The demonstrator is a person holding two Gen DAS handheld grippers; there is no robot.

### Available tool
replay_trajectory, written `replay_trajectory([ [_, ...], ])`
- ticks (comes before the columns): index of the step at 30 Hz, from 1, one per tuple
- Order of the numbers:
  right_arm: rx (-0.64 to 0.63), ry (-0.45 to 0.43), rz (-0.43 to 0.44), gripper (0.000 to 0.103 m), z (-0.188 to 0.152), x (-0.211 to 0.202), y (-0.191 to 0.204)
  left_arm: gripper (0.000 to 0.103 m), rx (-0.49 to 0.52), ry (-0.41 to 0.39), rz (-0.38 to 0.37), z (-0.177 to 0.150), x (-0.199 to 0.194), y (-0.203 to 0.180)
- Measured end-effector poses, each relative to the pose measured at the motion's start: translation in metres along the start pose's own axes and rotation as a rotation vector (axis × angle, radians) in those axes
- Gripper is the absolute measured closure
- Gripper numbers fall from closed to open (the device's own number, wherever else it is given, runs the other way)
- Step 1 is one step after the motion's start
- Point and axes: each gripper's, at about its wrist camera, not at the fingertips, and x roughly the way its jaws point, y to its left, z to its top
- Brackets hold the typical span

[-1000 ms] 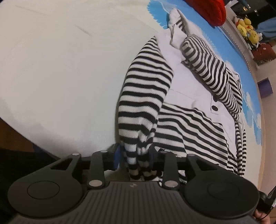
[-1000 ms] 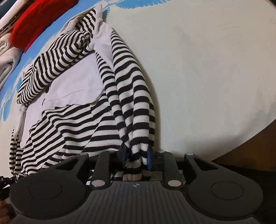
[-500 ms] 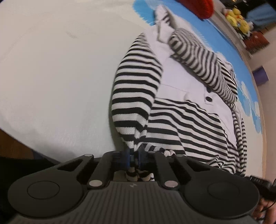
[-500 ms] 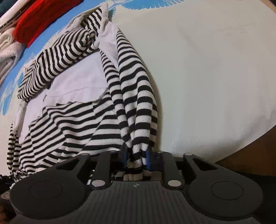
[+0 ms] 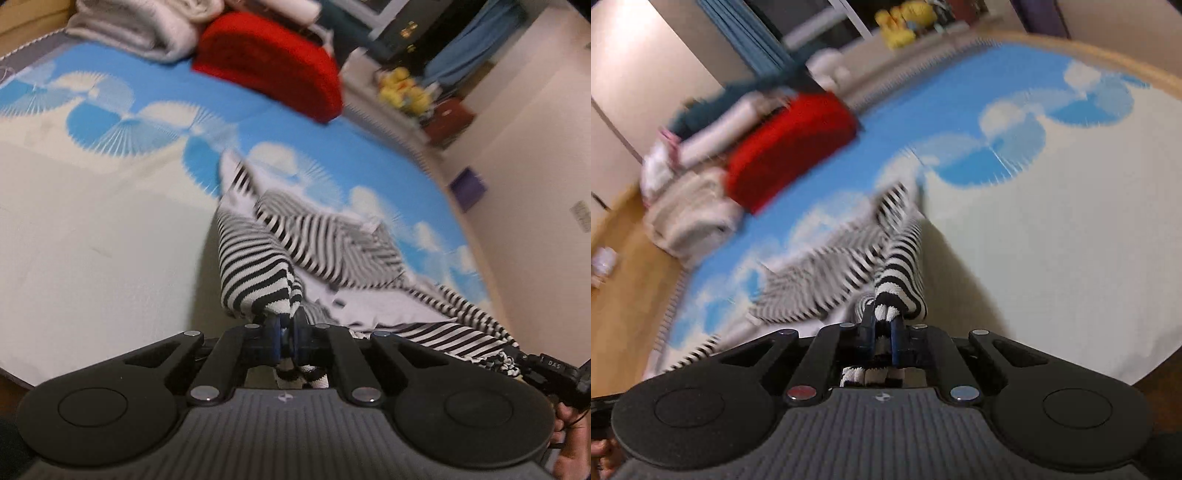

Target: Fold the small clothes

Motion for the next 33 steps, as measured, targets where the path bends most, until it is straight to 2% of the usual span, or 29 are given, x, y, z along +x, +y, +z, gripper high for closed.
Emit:
replay_trajectory([
  [4, -0.012, -0.082, 0.107, 0.097, 0.008, -0.061, 0.017, 0.097, -0.009, -0.045, -0.095, 0.006, -0.053, -0.010],
  [6, -0.004, -0.104, 0.119, 0.097, 0.012, -0.075, 0.019, 0.097, -0.052, -0.030, -0.118, 0.009, -0.056, -0.006],
  [8, 0.031, -0.075, 0.089, 0.097, 0.017, -0.068, 0.017, 0.097, -0.082, 0.015, -0.104, 0.015, -0.040, -0.003],
  [11, 0.086, 0.003, 0.023, 0.097, 0.026, -0.026, 0.007, 0.097, -0.099, 0.080, -0.052, 0.031, 0.007, 0.006],
  [14, 0.107, 0.091, -0.042, 0.097, 0.047, 0.044, 0.000, 0.097, -0.139, 0.152, 0.007, 0.065, 0.077, 0.024],
  [15, 0.132, 0.123, -0.051, 0.096, 0.059, 0.075, -0.006, 0.096, -0.151, 0.171, 0.006, 0.080, 0.101, 0.029],
  [17, 0.185, 0.159, -0.067, 0.093, 0.082, 0.125, -0.014, 0.093, -0.244, 0.199, 0.011, 0.108, 0.144, 0.053],
  [19, 0.208, 0.141, -0.105, 0.087, 0.101, 0.161, -0.019, 0.088, -0.349, 0.184, 0.029, 0.129, 0.166, 0.074],
  [20, 0.199, 0.134, -0.102, 0.085, 0.112, 0.176, -0.023, 0.084, -0.363, 0.154, 0.002, 0.137, 0.170, 0.082],
  [21, 0.201, 0.127, -0.113, 0.083, 0.116, 0.184, -0.025, 0.069, -0.372, 0.105, -0.036, 0.141, 0.170, 0.090],
  [22, 0.200, 0.096, -0.125, 0.075, 0.120, 0.188, -0.028, 0.064, -0.378, 0.077, -0.057, 0.141, 0.169, 0.096],
  [23, 0.166, 0.061, -0.117, 0.070, 0.121, 0.188, -0.030, 0.064, -0.378, 0.083, -0.050, 0.140, 0.170, 0.099],
  [25, 0.061, 0.038, -0.103, 0.066, 0.110, 0.190, -0.034, 0.064, -0.299, 0.105, -0.022, 0.139, 0.173, 0.092],
  [28, -0.071, 0.162, -0.099, 0.065, 0.089, 0.214, -0.033, 0.064, -0.120, 0.151, 0.001, 0.137, 0.187, 0.072],
  [33, -0.345, 0.176, -0.127, 0.060, 0.066, 0.239, -0.009, 0.063, 0.052, 0.253, 0.016, 0.114, 0.217, 0.041],
])
